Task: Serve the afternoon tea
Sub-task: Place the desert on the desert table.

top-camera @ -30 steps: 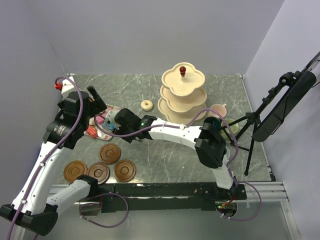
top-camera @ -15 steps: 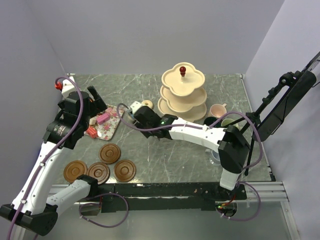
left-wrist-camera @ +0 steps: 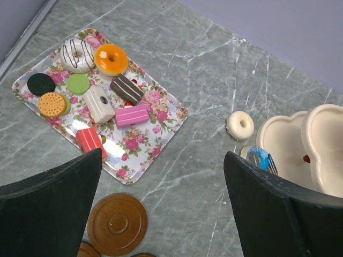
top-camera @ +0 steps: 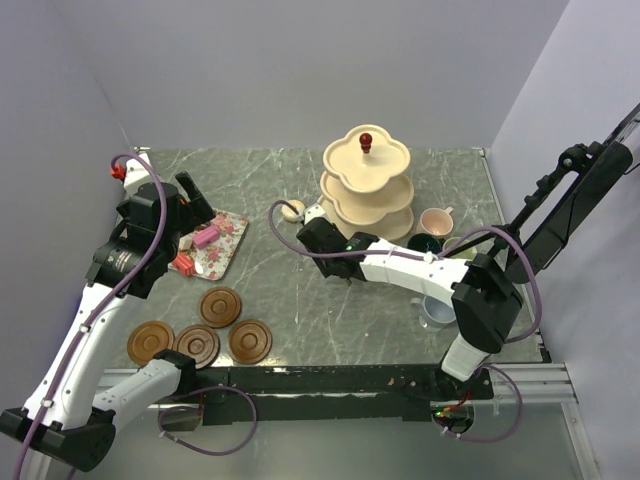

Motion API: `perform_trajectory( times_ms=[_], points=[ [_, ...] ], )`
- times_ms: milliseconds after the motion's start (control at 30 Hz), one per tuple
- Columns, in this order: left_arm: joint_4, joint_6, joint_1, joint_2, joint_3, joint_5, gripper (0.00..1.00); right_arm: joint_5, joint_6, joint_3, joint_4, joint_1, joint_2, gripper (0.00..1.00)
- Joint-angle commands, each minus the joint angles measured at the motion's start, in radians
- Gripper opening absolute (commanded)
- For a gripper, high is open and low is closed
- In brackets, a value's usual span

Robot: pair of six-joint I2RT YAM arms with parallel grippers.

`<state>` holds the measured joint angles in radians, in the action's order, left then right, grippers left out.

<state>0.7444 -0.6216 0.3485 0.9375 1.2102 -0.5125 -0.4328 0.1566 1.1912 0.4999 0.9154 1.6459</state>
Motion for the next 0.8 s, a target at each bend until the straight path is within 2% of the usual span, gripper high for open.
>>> perform_trajectory(
  times_ms=[0, 333, 567, 767],
  points=[
    [-0.037, 0.000, 0.004, -0.011, 0.022, 0.011, 1.00, -0.110, 0.049, -0.028, -0.015, -0.030, -0.084, 0.39],
    [-0.036, -0.006, 0.004, -0.012, 0.017, 0.017, 1.00, -0.035, 0.047, -0.042, -0.064, -0.041, -0.146, 0.39],
    [-0.039, -0.004, 0.004, -0.016, 0.014, 0.019, 1.00, -0.141, 0.084, -0.030, 0.006, -0.052, -0.120, 0.39],
    [-0.037, -0.004, 0.004, -0.020, 0.015, 0.014, 1.00, -0.172, 0.110, -0.041, 0.022, -0.075, -0.118, 0.39]
  ],
)
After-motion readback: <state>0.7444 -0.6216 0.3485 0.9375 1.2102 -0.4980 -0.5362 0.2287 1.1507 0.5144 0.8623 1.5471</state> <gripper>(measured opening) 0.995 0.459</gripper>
